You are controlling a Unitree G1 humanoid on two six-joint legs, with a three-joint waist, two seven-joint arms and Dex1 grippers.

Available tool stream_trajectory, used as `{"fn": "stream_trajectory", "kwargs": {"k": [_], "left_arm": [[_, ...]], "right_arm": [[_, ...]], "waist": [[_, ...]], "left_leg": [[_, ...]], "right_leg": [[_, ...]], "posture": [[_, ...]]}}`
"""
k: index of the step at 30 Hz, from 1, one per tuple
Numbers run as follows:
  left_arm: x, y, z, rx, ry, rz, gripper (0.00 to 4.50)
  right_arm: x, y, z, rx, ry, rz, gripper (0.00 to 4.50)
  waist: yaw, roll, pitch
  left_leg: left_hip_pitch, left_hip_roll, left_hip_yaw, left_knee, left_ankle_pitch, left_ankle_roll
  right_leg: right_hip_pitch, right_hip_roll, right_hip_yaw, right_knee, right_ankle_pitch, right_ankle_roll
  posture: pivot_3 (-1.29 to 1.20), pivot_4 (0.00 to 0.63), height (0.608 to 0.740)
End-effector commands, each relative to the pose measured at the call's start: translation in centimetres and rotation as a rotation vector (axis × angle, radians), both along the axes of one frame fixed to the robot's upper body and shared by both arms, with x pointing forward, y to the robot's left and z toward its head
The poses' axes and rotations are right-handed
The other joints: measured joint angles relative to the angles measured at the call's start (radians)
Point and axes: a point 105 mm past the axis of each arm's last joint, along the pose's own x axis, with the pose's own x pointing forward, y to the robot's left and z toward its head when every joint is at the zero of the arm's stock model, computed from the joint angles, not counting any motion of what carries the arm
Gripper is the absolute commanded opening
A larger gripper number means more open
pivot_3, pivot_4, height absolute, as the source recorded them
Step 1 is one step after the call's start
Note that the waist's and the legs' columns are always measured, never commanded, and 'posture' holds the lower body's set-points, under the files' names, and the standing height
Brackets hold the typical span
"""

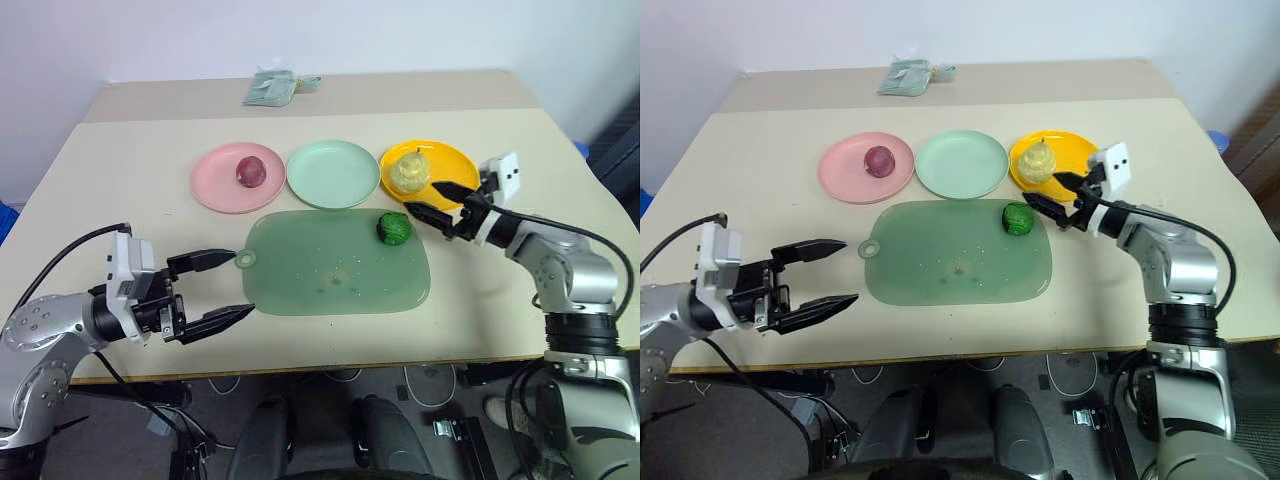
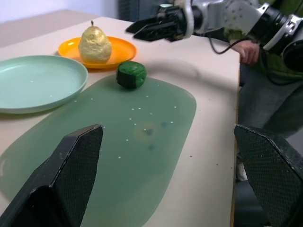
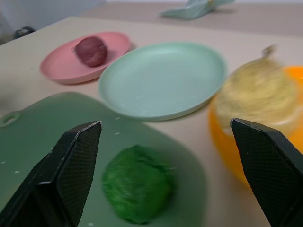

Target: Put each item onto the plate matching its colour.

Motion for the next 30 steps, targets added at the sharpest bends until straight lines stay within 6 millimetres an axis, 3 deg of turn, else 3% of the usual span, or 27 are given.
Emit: {"fn": "stream_trajectory", "kwargs": {"k": [1, 9, 13, 18, 23, 26, 30], "left_arm": [[-0.2, -0.2, 0.8, 0.003, -0.046, -0.001, 4.5], [-0.6, -0.3, 1.0, -0.001, -0.054, 0.044, 4.5], [-0.7, -0.3, 1.1, 0.0, -0.056, 0.059, 4.5], [-0.5, -0.2, 1.0, -0.025, -0.051, 0.115, 4.5], [0.5, 0.1, 1.0, -0.083, -0.048, 0.222, 4.5], [2.0, 0.3, 0.9, -0.142, -0.054, 0.364, 4.5], [2.8, -0.3, 0.8, -0.206, -0.015, 0.431, 4.5]], "right_arm": [[0.2, 0.6, -0.4, -0.004, -0.003, 0.018, 4.44], [0.8, 1.1, -3.8, -0.102, 0.056, 0.024, 4.44], [0.9, 1.2, -4.2, -0.1, 0.066, 0.031, 4.44], [1.1, 1.4, -3.2, -0.081, 0.027, 0.026, 2.33], [1.0, 2.2, -2.1, -0.079, -0.018, 0.05, 2.33], [1.0, 3.8, -0.9, -0.076, -0.069, 0.091, 2.33], [2.3, 5.8, 0.9, -0.056, -0.135, 0.087, 2.33]], "waist": [[0.001, 0.0, 0.0], [0.002, 0.0, 0.0], [0.001, 0.0, 0.0], [0.002, 0.0, 0.0], [0.002, 0.0, 0.0], [0.002, -0.001, 0.0], [-0.002, -0.001, 0.0]], "left_leg": [[0.0, 0.0, 0.0, 0.0, 0.0, 0.0], [0.0, -0.001, 0.0, 0.0, 0.0, 0.0], [0.0, -0.001, 0.0, 0.0, 0.0, 0.0], [0.0, -0.001, 0.0, 0.0, 0.0, 0.0], [0.0, -0.001, 0.0, 0.0, 0.0, 0.0], [0.0, -0.001, 0.0, 0.0, 0.0, 0.0], [0.0, -0.001, -0.001, 0.001, 0.0, 0.0]], "right_leg": [[0.0, 0.0, 0.0, 0.0, 0.0, 0.0], [0.001, -0.001, 0.0, 0.0, 0.0, 0.0], [0.001, 0.0, 0.0, 0.0, 0.0, 0.0], [0.001, 0.0, 0.0, 0.0, 0.0, 0.0], [0.001, 0.0, 0.0, 0.0, 0.0, 0.001], [0.001, 0.0, 0.0, 0.0, 0.0, 0.001], [0.001, 0.0, 0.0, 0.0, 0.001, 0.002]], "posture": [[0.0, 0.15, 0.74], [0.0, 0.15, 0.74], [0.0, 0.15, 0.74], [0.0, 0.15, 0.74], [0.0, 0.15, 0.74], [0.0, 0.15, 0.74], [0.0, 0.15, 0.74]]}}
